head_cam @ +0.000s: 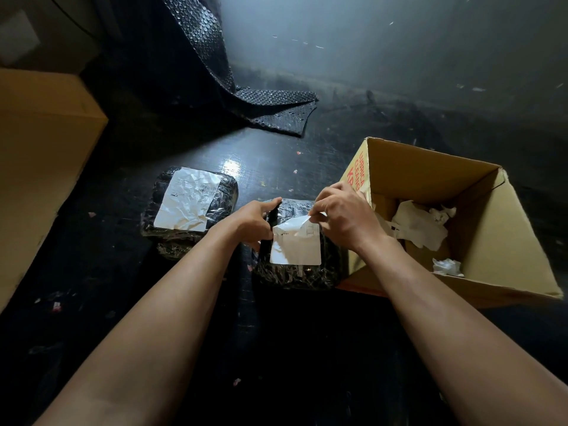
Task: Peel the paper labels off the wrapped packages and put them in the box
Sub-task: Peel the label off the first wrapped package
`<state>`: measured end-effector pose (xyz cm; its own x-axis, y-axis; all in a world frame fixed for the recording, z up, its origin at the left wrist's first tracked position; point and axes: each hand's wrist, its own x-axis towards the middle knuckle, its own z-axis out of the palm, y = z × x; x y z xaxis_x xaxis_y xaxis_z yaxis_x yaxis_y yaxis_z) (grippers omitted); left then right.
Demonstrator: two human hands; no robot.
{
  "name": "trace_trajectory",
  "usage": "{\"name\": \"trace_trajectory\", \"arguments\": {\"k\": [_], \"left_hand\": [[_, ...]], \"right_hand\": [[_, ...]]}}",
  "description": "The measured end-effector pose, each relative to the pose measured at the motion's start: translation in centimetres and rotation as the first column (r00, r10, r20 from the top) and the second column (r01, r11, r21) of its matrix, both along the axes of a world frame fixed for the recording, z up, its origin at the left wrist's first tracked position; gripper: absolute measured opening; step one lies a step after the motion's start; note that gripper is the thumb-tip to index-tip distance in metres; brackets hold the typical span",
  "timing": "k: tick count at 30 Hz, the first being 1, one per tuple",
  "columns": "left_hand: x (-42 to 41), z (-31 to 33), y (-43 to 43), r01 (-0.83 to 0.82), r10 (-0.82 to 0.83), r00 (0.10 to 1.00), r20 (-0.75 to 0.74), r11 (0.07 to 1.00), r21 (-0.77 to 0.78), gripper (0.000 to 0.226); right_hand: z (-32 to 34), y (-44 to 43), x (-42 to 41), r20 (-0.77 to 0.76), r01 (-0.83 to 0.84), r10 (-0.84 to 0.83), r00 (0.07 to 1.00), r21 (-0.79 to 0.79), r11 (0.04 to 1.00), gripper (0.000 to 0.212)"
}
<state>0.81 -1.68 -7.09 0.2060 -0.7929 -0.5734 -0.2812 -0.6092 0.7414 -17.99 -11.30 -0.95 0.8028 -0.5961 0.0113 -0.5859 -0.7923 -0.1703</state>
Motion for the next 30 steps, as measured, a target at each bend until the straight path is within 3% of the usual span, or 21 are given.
{"name": "trace_trajectory", "arguments": {"k": [10,21,30], "left_hand": [[-0.2,-0.1,0.2,-0.025,0.025,1.0,0.016,1.0,-0.015,0.097],[-0.3,-0.1,0.0,-0.036,0.036,0.999,-0.01,0.999,-0.002,0.095],[-0.6,0.1,-0.1,-0.02,0.021,0.997,0.071,1.0,-0.005,0.092]], "right_hand": [[0.6,1.0,-1.1,0.049,0.071,-0.078,0.996,0.13,0.989,0.017],[1.4,0.7,-2.0,0.117,0.046,-0.066,0.991,0.166,0.985,0.019],[1.9,1.4,-2.4,0.129,0.023,-0.043,0.991,0.155,0.988,0.017]]}}
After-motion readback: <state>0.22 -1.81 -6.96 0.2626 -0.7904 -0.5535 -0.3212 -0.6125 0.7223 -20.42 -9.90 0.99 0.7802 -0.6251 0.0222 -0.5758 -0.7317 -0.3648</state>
